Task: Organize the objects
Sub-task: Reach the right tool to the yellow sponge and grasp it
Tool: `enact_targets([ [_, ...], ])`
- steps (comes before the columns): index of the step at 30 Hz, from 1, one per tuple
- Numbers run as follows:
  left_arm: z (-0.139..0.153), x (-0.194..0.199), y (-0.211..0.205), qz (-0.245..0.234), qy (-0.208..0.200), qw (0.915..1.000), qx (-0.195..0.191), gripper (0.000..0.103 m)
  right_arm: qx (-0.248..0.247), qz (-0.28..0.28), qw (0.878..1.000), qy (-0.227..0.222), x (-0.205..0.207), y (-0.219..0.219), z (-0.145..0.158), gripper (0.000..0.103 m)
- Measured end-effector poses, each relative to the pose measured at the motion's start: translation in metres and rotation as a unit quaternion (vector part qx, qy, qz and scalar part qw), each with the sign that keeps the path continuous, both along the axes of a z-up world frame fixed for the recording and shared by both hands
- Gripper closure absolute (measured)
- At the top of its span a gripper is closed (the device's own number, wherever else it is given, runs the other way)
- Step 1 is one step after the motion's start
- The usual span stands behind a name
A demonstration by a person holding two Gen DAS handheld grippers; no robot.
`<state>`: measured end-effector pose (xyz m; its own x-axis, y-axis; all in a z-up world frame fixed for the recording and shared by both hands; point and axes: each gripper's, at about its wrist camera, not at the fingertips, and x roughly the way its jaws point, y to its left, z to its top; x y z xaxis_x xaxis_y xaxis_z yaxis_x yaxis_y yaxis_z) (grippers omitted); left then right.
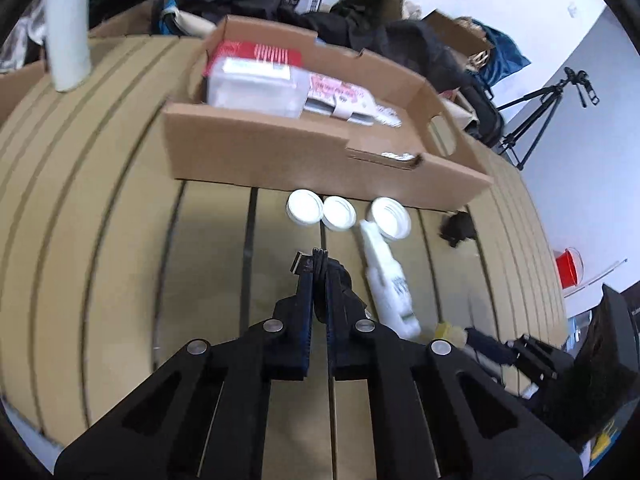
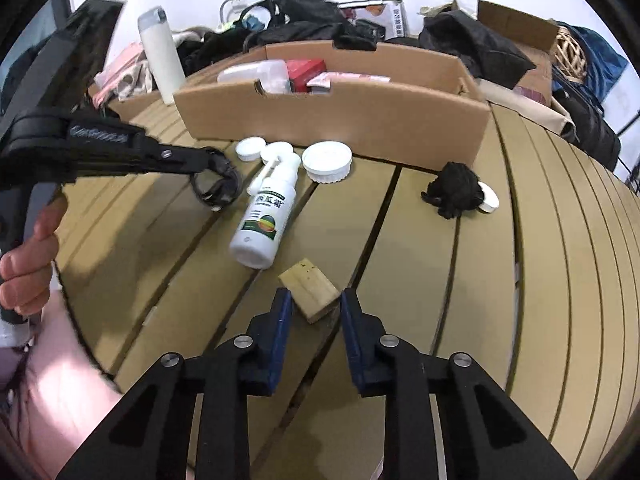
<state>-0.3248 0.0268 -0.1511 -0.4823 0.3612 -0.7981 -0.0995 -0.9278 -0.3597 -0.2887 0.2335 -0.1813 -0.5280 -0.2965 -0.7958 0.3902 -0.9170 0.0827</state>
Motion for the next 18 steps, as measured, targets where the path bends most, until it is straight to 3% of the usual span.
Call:
enact_targets([
  [9, 0.075, 0.111, -0.018, -0.009, 0.063, 0.9979, -0.008, 0.100, -0.027, -0.036, 0.998, 0.053, 0.091, 0.026, 0.065, 0.076],
  [18, 0.102, 0.129, -0.005, -0.028, 0.085, 0.9959, -0.014, 0.100, -0.045, -0.068, 0.995, 0.055, 0.128, 0.043, 0.076, 0.076],
])
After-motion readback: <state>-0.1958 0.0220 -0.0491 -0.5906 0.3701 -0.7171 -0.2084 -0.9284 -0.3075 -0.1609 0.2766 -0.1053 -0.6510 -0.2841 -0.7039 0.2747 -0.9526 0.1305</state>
